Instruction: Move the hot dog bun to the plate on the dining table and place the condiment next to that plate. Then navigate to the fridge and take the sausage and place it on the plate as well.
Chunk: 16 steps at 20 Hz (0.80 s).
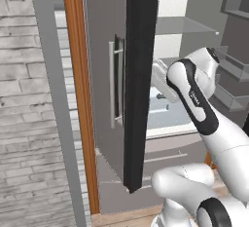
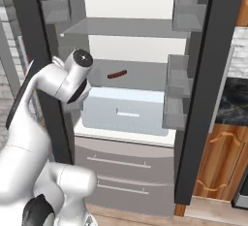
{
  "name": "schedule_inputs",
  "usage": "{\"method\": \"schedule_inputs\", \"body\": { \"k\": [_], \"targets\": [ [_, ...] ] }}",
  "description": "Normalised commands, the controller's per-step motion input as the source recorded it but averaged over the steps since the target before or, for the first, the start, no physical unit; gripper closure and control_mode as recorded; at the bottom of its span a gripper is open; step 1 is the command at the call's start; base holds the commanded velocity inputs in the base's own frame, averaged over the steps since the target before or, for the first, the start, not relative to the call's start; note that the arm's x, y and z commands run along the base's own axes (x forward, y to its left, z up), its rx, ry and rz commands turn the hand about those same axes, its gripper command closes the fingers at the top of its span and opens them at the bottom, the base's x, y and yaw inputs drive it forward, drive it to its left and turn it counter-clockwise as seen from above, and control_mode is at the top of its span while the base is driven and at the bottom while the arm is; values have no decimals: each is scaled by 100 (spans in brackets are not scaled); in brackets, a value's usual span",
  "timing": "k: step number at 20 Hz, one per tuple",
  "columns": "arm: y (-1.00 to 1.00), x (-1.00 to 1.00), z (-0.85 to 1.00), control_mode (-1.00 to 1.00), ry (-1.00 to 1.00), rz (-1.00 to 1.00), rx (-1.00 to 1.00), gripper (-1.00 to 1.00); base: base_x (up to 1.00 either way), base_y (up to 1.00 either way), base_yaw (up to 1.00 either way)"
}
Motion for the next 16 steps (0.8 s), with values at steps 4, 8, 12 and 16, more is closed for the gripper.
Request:
{"method": "schedule_inputs", "body": {
  "k": [4,8,12,16],
  "targets": [
    [100,-80,-13,-100,18,8,0,-100,0,0,0],
    [100,-43,0,-100,15,14,0,-100,0,0,0],
    [71,-17,29,-100,3,10,0,-100,0,0,0],
    [-90,-41,33,-100,-8,-9,-13,-100,0,0,0]
  ]
}}
